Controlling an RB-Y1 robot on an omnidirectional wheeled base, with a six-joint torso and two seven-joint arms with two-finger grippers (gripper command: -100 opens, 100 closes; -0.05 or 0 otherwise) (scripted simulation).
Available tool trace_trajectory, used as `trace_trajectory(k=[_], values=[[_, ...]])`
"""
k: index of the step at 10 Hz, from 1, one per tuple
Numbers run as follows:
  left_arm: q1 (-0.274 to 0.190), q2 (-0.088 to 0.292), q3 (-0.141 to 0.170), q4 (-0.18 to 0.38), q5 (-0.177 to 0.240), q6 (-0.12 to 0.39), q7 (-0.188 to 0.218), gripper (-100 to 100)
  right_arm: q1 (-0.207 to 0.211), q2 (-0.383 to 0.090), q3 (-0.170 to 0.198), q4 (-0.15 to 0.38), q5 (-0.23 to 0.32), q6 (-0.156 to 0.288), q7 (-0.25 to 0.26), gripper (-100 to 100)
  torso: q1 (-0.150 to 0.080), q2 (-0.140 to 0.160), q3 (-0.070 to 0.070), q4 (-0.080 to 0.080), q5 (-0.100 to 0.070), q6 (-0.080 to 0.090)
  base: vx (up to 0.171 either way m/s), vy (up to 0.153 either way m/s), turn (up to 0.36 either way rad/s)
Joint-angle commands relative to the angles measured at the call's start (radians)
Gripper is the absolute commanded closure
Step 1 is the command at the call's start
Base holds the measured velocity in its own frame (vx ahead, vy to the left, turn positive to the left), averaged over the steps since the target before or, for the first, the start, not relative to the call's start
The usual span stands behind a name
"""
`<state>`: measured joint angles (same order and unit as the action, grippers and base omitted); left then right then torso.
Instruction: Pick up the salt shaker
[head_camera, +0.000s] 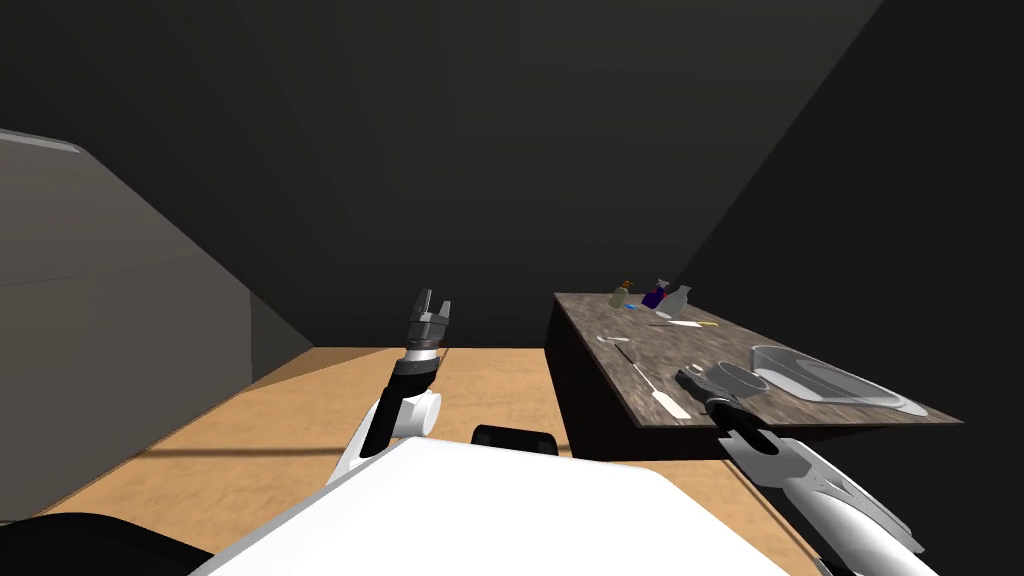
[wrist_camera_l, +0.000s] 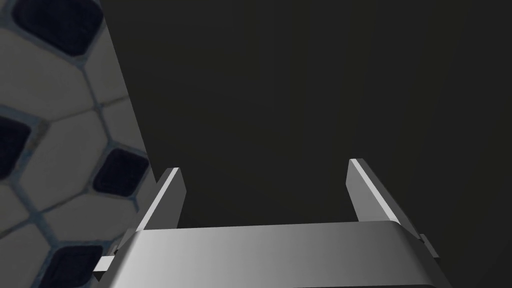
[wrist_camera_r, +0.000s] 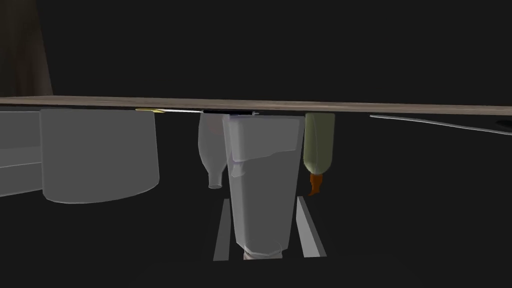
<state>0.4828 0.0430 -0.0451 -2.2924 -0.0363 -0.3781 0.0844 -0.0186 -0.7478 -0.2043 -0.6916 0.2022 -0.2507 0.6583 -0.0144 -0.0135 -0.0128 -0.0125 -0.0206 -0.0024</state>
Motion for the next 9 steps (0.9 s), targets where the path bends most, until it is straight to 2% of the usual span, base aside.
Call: trace_trajectory(k=[1,3,4,5,7,9], values=[[0.0,0.0,0.0,0.0,0.0,0.0,0.0,0,0.05,0.023,-0.007,-0.05,0.01,0.04,-0.018,100,0.0,0.0,0.0,0.0,0.0,0.0,0.085,-0.041,-0.017],[0.0,0.0,0.0,0.0,0.0,0.0,0.0,0,0.11,0.023,-0.007,-0.142,0.01,0.04,-0.018,100,-0.003,0.001,-0.002,-0.004,-0.007,0.001,0.019,-0.009,0.007],[0.0,0.0,0.0,0.0,0.0,0.0,0.0,0,0.11,0.023,-0.007,-0.157,0.01,0.04,-0.018,100,-0.002,0.002,-0.001,-0.004,-0.008,0.001,-0.012,0.006,-0.011],[0.0,0.0,0.0,0.0,0.0,0.0,0.0,0,0.148,0.059,-0.037,-0.182,0.036,0.056,-0.036,100,-0.002,0.003,-0.001,-0.004,-0.008,0.0,0.064,-0.025,-0.02],[0.0,0.0,0.0,0.0,0.0,0.0,0.0,0,0.205,0.059,-0.037,-0.252,0.036,0.056,-0.036,100,-0.005,-0.001,-0.004,-0.007,-0.012,0.002,0.072,-0.02,-0.011],[0.0,0.0,0.0,0.0,0.0,0.0,0.0,0,0.205,0.059,-0.037,-0.273,0.036,0.056,-0.036,100,-0.006,0.001,-0.003,-0.007,-0.014,0.002,0.0,-0.008,-0.004]])
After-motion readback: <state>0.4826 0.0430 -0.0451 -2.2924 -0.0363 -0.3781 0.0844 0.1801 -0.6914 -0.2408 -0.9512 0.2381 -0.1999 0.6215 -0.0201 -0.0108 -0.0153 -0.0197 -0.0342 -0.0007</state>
